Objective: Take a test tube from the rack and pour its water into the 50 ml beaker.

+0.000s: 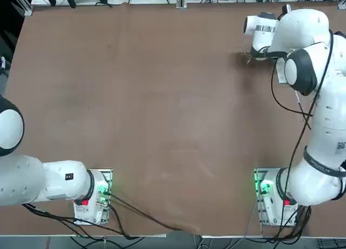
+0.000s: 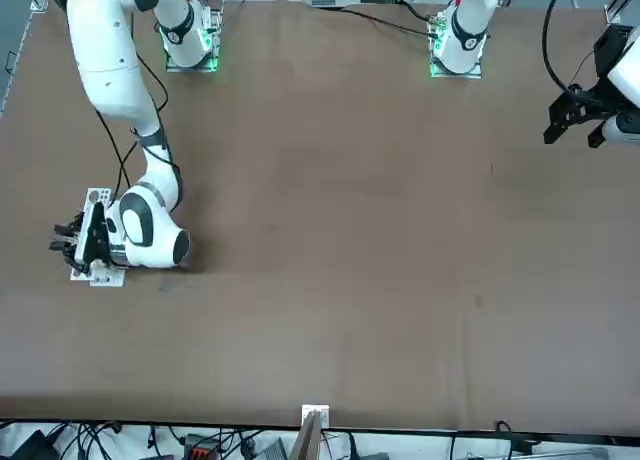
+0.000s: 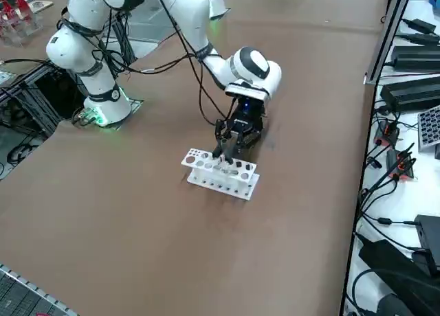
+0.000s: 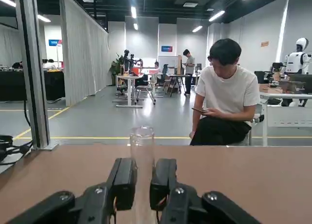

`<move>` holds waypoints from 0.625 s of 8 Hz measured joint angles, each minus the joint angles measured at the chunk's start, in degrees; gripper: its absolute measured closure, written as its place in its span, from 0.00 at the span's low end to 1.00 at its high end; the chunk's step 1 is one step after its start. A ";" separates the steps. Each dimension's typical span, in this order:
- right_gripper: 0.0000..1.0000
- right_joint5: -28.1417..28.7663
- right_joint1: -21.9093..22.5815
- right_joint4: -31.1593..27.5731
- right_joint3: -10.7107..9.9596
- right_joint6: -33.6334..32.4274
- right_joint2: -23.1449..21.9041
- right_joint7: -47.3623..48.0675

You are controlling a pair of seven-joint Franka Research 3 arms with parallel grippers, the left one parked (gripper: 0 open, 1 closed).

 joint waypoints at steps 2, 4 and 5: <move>0.79 0.26 0.08 0.06 0.02 -1.05 -1.99 -1.42; 0.79 0.27 0.13 0.23 0.05 -2.06 -4.89 -3.32; 0.79 0.34 0.19 0.34 0.11 -2.16 -6.50 -4.18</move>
